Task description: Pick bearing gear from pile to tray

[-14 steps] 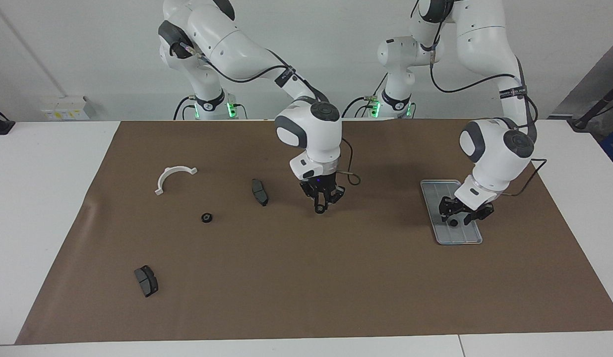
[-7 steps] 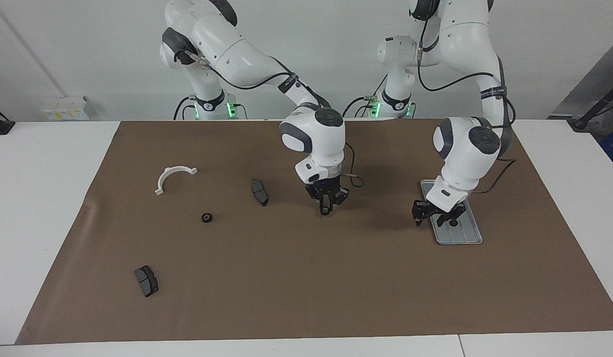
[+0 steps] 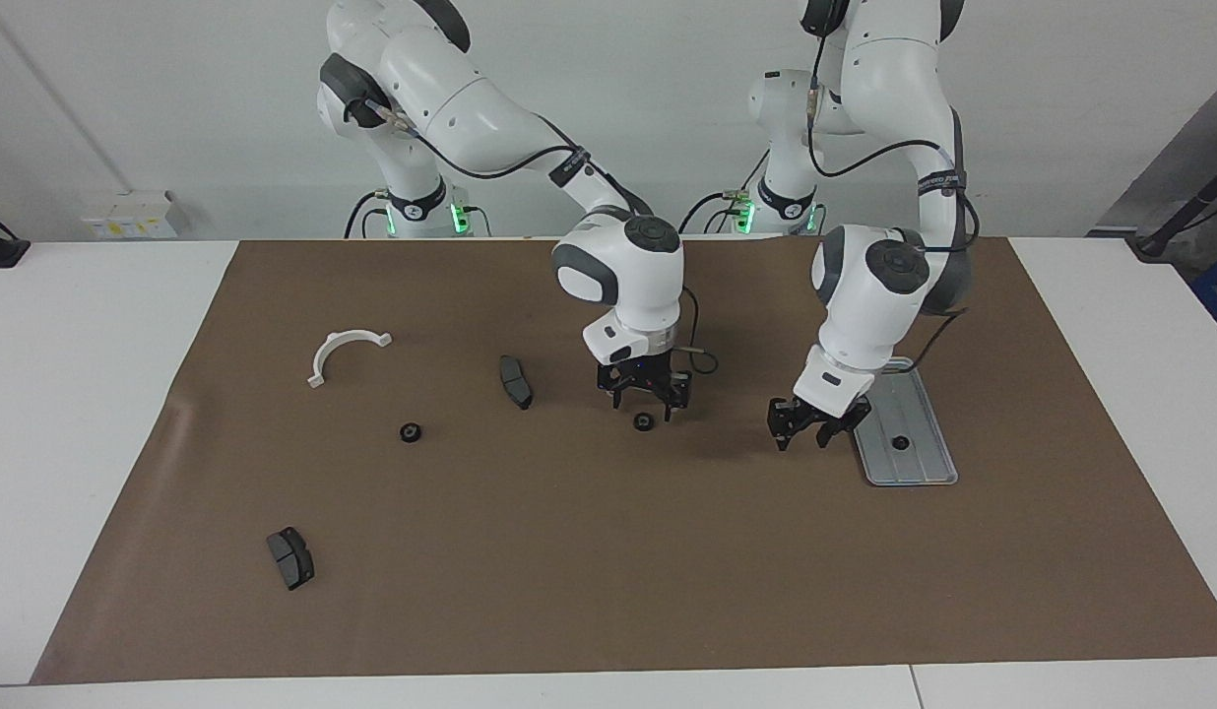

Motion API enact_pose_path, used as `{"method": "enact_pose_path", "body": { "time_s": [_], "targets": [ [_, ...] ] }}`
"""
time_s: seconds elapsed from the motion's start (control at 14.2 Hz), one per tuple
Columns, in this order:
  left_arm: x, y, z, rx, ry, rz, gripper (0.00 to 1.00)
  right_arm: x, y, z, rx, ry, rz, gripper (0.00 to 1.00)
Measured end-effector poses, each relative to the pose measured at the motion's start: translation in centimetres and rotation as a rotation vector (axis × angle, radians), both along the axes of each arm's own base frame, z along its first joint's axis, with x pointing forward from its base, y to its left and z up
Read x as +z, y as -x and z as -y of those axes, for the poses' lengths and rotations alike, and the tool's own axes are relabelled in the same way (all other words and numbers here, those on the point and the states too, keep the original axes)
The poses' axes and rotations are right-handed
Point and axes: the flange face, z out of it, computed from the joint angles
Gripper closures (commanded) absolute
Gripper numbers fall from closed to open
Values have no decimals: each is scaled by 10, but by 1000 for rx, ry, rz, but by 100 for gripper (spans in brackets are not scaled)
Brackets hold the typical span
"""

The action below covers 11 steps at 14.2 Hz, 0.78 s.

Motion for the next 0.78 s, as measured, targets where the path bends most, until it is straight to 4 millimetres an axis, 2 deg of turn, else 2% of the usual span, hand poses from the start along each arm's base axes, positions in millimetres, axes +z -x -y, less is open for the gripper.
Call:
{"method": "enact_pose_path", "body": {
  "time_s": [0.07,0.21,0.42,0.64,0.78],
  "targets": [
    [3,3,16,7,7,5,37,15,-7,13,4,20,12,0],
    [6,14,63,5,22,6,38,53,-25,50,36,76,40,0],
    [-4,28,124,-15,34,-3,40,95,-49,117,101,107,15,0],
    [-25,44,162,-65,23,-29,41,120,-71,201,206,95,-55,0],
    [-34,52,177,-88,17,-37,42,122,-79,247,285,92,-94,0]
  ]
}}
